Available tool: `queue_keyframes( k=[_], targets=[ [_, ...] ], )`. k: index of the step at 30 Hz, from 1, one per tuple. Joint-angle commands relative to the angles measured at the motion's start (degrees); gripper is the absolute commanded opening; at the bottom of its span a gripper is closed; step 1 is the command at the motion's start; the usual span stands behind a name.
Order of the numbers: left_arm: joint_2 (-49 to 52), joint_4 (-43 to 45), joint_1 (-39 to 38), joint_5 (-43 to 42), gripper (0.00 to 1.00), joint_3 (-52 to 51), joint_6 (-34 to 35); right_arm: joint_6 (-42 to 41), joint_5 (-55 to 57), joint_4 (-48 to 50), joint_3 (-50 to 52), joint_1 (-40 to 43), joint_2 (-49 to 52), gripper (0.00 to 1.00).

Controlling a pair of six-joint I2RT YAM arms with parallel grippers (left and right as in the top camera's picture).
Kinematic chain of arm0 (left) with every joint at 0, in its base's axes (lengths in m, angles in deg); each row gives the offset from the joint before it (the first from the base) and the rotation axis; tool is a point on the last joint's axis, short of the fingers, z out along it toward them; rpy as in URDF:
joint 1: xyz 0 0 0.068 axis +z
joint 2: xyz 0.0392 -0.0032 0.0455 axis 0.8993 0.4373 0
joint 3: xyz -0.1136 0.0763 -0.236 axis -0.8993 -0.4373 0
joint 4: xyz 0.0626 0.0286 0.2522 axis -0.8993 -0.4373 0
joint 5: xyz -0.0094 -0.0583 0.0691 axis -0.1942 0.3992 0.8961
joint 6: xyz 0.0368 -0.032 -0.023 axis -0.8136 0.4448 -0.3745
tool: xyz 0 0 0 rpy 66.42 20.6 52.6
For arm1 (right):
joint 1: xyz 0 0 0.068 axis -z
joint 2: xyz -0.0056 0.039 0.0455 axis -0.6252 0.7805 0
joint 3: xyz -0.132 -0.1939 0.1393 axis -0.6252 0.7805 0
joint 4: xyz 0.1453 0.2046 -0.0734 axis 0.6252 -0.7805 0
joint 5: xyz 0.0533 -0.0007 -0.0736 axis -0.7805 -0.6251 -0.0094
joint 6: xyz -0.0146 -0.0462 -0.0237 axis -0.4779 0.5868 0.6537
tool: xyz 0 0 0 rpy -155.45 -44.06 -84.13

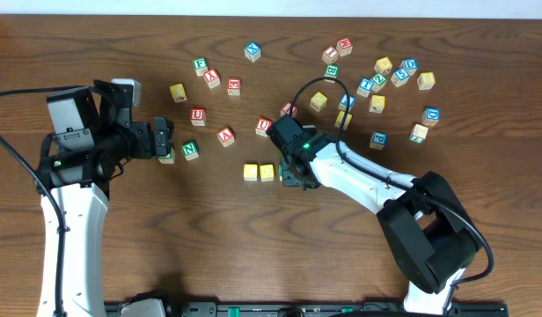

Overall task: Spell out CORL
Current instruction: 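Lower the L block beside the R block and open the right gripper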

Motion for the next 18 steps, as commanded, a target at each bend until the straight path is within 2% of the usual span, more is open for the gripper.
queue_keyframes(
  k=[1,18],
  targets=[
    [0.13,-0.11,0.2,0.13,0.99,0.02,-0.57,-0.42,0.15,0.07,0.44,-0.48,0.59,0.35],
    [0.13,-0.11,0.2,0.13,0.99,0.02,-0.57,-0.39,0.57,0.28,0.24,-0.46,0.13,0.38]
  ],
)
